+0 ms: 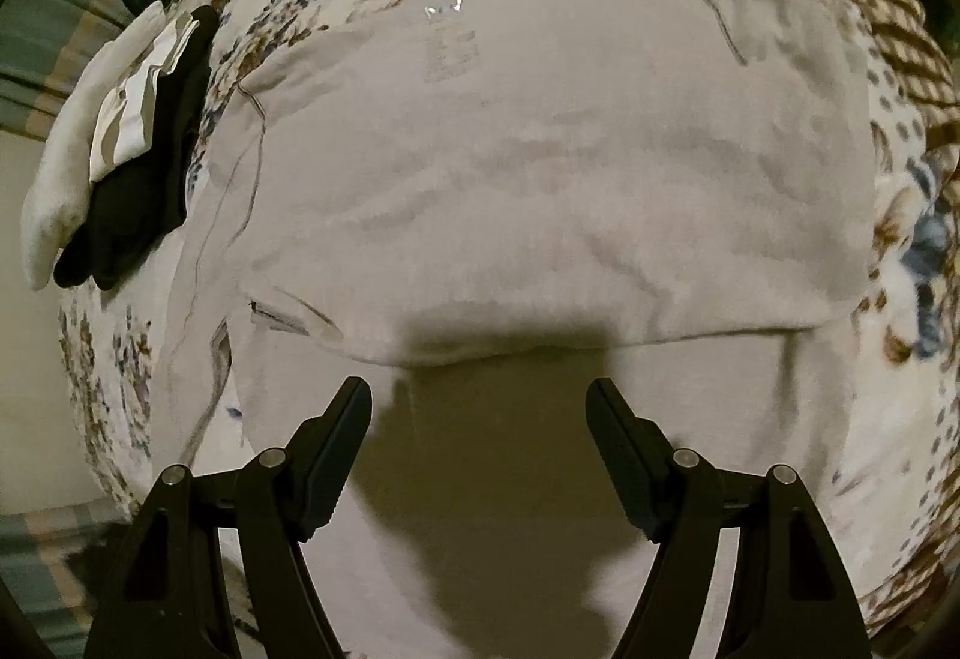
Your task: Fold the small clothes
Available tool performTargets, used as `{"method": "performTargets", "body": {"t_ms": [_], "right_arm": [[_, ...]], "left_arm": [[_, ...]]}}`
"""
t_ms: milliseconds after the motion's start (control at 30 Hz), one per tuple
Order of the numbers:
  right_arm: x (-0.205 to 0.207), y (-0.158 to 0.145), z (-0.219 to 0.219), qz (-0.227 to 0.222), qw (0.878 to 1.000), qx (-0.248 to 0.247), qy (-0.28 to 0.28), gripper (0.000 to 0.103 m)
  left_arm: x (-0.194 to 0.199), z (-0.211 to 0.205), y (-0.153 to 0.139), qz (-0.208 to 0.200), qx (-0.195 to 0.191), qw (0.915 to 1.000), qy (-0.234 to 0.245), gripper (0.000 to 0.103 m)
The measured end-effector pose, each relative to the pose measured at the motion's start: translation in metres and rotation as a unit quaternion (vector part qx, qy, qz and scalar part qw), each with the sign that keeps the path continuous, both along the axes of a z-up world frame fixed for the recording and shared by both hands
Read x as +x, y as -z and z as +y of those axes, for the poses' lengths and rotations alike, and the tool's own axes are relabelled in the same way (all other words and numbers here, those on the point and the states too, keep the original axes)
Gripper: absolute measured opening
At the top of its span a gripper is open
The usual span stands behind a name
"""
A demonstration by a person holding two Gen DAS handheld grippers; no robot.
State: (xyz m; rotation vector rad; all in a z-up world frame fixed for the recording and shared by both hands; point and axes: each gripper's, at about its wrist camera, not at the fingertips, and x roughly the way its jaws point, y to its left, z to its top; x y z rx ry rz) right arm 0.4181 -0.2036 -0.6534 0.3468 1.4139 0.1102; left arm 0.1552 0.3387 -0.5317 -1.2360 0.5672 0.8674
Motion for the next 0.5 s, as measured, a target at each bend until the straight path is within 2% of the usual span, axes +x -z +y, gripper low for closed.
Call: {"method": "performTargets", "body": {"t_ms": [100,133,233,300,400,467,500], "right_arm": [[0.0,-0.005,-0.006,-0.009,1.0,0.0,0.001,0.076],[-0.001,-0.006,-0.008,-0.011,1.0,0.001,0.001,0.076],[-0.003,-0.009,-0.02,-0.019,1.0,0.004,0.009,0.076],[-0.004,-0.009,-0.036,-0.019,0.999,0.012,0.023,0.076],[-0.005,-0.011,-0.062,-0.022,0.998,0.021,0.048,0.076],[-0.007,-0.013,-0.085,-0.027,0.997,0.023,0.069,0.076],[-0.007,-0.013,-0.096,-0.028,0.996,0.025,0.078,0.076]], "left_arm": [[0.017,-0.009,-0.043,0.001,0.065,0.9968,0.047,0.003],[0.027,-0.017,-0.062,-0.002,0.096,0.9929,0.071,0.003],[0.053,-0.044,-0.103,-0.013,0.155,0.9787,0.134,0.003],[0.076,-0.067,-0.125,-0.024,0.183,0.9664,0.179,0.003],[0.115,-0.115,-0.147,-0.038,0.212,0.9428,0.255,0.003],[0.142,-0.156,-0.152,-0.044,0.216,0.9243,0.312,0.003],[0.157,-0.183,-0.152,-0.047,0.216,0.9121,0.345,0.003]]}}
